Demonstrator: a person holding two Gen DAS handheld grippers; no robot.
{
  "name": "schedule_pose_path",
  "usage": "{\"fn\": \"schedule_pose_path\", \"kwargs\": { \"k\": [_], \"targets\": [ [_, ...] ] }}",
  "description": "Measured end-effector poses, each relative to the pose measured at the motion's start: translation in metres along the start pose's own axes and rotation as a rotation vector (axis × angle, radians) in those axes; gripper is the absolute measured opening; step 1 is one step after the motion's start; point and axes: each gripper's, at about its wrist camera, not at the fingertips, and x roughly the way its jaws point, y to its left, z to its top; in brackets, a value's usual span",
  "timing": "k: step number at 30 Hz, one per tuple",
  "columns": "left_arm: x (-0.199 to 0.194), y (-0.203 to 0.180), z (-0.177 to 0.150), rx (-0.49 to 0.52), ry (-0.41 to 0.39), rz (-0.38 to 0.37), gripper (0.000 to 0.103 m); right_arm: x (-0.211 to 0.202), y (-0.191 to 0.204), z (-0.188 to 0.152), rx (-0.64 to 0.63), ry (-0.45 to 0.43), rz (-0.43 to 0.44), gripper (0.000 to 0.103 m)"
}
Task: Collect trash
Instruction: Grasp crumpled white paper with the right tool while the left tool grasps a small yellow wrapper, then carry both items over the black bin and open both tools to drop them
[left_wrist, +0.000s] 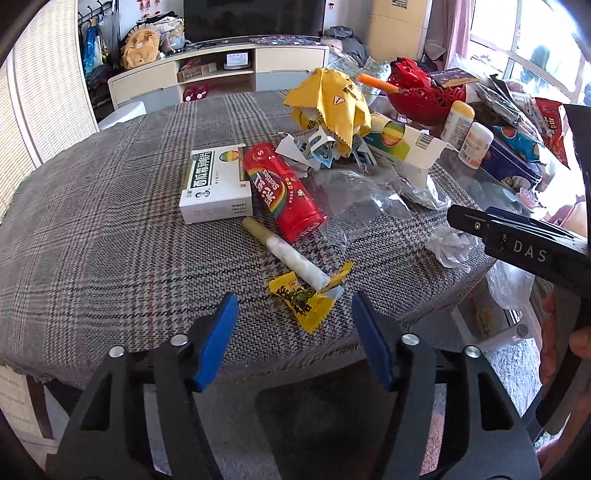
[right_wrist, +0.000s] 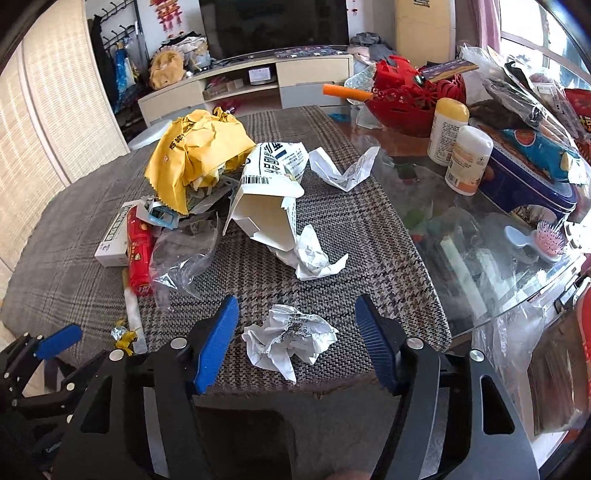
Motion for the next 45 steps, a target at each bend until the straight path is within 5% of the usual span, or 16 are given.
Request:
{"fn": "schedule_pose_path", "kwargs": {
  "k": [8, 16, 22, 32, 45],
  "targets": [
    [0.024, 0.002, 0.001, -0.006, 0.032, 0.005, 0.05, 0.012, 0.0, 0.0, 0.001, 0.001, 0.006, 0.065],
    [0.034, 0.006, 0.0, -0.013, 0.04, 0.006, 0.038, 0.022, -0.005, -0.006, -0.001, 0.025, 0.003, 0.043],
    [0.034, 0.012, 0.001, -0.021, 0.038, 0.014, 0.022, 0.028, -0.001, -0.013, -0.025, 0.034, -0.007, 0.036],
    [0.029, 0.019, -0.005, -0.01, 0.027, 0.009, 0.019, 0.023, 0.0, -0.02, -0.055, 0.029, -0.032, 0.027],
    [-0.03, 0.01, -0.053, -0.05, 0.008, -0.021, 0.018, -0.054, 0.031, -0.061, -0.089, 0.006, 0.085, 0.026]
  ]
}}
